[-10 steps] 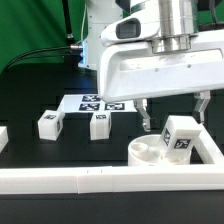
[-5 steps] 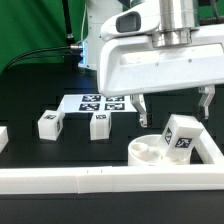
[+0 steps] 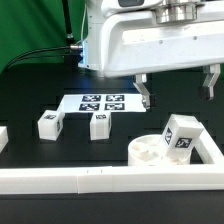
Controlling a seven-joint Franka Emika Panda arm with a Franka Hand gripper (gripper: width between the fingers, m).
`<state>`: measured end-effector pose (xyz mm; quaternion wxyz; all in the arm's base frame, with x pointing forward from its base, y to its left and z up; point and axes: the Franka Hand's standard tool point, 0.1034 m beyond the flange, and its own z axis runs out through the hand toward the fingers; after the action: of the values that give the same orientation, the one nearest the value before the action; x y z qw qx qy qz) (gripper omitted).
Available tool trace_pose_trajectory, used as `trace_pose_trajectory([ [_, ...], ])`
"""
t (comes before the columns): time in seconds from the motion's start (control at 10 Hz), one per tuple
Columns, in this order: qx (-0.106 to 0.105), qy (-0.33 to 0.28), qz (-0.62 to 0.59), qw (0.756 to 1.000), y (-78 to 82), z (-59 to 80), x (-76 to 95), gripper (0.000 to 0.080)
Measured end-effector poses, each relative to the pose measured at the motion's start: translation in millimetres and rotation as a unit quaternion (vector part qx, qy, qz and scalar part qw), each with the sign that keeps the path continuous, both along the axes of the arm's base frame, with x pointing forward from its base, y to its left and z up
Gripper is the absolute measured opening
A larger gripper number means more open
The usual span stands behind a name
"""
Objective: Assemble stool
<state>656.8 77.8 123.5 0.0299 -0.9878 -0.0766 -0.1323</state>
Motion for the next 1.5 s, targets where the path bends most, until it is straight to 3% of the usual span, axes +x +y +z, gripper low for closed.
trace_pose_trajectory([
  [0.1, -0.009, 0.052, 0.01, 0.999, 1.4, -7.3, -9.4, 0.0649],
  [0.3, -0.02, 0.092, 0.036, 0.995, 1.7, -10.8, 4.0, 0.0649],
  [0.4, -0.022, 0.144, 0.05, 0.988, 0.4, -15.0, -1.8, 0.0649],
  [0.5, -0.021, 0.157, 0.049, 0.986, 1.8, -14.2, 1.7, 0.0649],
  [0.7, -0.021, 0.153, 0.048, 0.987, 2.2, -15.7, 2.9, 0.0649],
  [1.1, -0.02, 0.158, 0.008, 0.987, 12.5, -32.9, -2.0, 0.0649],
  [1.3, -0.021, 0.157, 0.024, 0.987, 8.7, -34.3, -2.0, 0.0649],
  [1.5, -0.024, 0.158, 0.055, 0.986, 2.1, -33.6, -1.9, 0.0382],
])
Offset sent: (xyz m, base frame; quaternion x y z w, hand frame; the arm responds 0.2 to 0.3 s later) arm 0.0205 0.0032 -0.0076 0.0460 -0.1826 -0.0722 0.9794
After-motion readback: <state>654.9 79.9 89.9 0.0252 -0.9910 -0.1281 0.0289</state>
